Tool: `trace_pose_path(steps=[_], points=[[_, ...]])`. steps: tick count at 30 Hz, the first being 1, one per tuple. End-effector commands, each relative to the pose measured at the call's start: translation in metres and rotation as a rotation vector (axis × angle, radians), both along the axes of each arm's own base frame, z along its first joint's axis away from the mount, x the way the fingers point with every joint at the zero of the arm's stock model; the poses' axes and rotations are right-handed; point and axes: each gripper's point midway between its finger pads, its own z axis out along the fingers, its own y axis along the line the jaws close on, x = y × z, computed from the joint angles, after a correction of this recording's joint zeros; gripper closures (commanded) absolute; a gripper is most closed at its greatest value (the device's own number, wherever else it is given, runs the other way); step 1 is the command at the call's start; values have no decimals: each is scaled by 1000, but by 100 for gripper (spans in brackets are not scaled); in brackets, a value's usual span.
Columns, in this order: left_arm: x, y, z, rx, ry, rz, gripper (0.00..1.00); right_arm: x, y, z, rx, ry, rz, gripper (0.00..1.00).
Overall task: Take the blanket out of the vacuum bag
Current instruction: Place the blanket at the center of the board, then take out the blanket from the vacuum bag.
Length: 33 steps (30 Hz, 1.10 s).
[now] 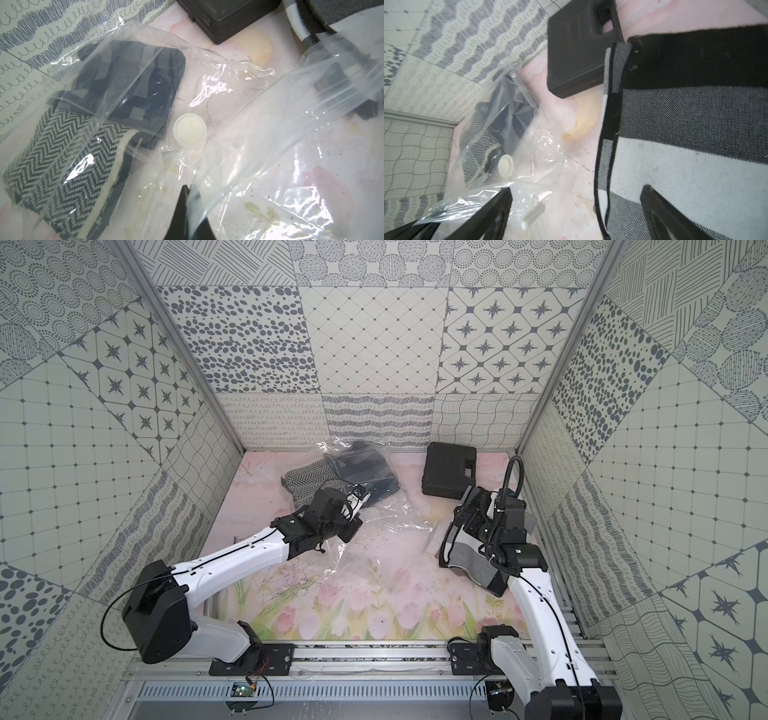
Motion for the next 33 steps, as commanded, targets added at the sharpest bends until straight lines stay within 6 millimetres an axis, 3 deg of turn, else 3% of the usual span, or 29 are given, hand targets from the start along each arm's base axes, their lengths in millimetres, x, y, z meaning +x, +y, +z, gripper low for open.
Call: trace_pose_path(steps=[1, 4, 6, 8, 11, 14, 18, 23, 26, 33], points=[[11, 5, 17, 6, -46, 40, 100, -6, 13, -61, 106, 173, 14, 1], [12, 7, 46, -16, -82, 34, 100, -9, 22, -87, 162, 227, 24, 1], [8, 6, 67, -45, -101, 12, 100, -7, 22, -87, 171, 226, 20, 1], [-1, -1, 89, -101, -109, -44, 100, -1, 21, -73, 178, 182, 24, 1], [-14, -8, 120, -193, -134, -104, 100, 9, 20, -11, 154, -18, 49, 1], [-24, -11, 139, -243, -151, -145, 100, 2, 19, 62, 120, -235, 60, 1], [-32, -15, 133, -258, -137, -190, 100, -18, 26, 126, 143, -410, 105, 1], [-32, -16, 118, -265, -117, -188, 100, -49, 59, 172, 382, -577, 230, 1], [-29, -17, 115, -254, -120, -185, 100, -67, 85, 174, 501, -601, 318, 1], [-20, -16, 118, -194, -133, -168, 100, -97, 143, 167, 538, -567, 488, 1]])
